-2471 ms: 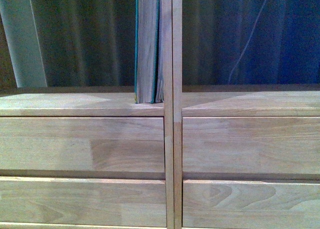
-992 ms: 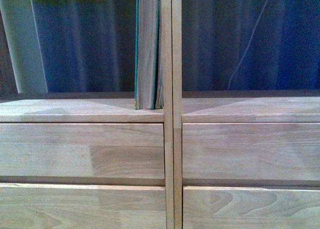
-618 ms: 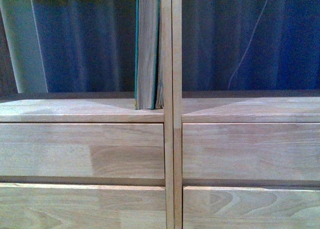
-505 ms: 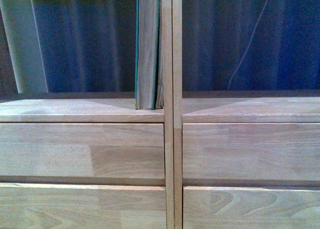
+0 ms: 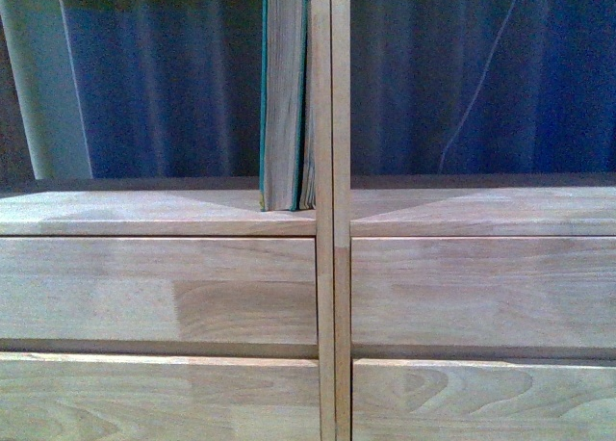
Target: Organize books on shelf
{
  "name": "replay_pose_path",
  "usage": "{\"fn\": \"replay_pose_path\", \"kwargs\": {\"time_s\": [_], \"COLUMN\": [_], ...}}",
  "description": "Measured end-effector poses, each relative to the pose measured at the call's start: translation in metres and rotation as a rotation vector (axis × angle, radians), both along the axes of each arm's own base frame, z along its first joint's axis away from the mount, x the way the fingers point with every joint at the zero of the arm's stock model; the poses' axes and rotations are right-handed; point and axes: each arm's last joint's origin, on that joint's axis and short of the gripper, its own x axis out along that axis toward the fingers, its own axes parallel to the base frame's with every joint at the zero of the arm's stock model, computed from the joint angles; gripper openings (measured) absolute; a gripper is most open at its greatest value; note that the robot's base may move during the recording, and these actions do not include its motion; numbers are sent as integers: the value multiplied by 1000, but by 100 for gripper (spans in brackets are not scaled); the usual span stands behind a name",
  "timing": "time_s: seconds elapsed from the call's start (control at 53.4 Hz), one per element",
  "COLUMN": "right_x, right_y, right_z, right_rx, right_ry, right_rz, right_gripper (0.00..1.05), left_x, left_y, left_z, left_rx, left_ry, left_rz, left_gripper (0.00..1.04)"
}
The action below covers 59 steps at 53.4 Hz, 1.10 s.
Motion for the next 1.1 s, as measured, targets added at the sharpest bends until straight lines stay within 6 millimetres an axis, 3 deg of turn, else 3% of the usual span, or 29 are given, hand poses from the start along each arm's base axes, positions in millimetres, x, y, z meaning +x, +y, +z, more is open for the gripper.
{"fn": "replay_pose_path", "kwargs": {"time_s": [0.337, 0.487, 0.58, 0.637, 0.805, 0.842, 0.936, 1.105], "right_x": [2, 5, 4, 2, 5, 6, 12, 17], "right_y": [-1, -7, -24, -39, -65, -71, -98, -128], "right_z": [-2, -1, 3, 3, -13, -17, -37, -63], "right_rx": [-12, -13, -16, -76, -264, -284, -297, -289], "right_ry": [16, 9, -41, -80, -99, -88, -38, 50], "right_rz": [-15, -46, -105, -206, -376, -400, -450, -562], "right_gripper": [8, 37, 58, 71, 95, 99, 98, 98], "left_x": [-4, -3, 0, 0, -4, -7, -22, -39], "left_y": [2, 4, 10, 17, 38, 42, 65, 88], "left_z": [4, 3, 3, 4, 8, 9, 13, 6], "left_rx": [-15, 0, 15, 33, 99, 115, 151, 236], "left_ry": [12, -14, -20, -25, -44, -54, -95, -124], "left_rz": [-15, 0, 31, 60, 144, 164, 255, 427], "left_gripper": [7, 7, 7, 7, 7, 7, 7, 7]}}
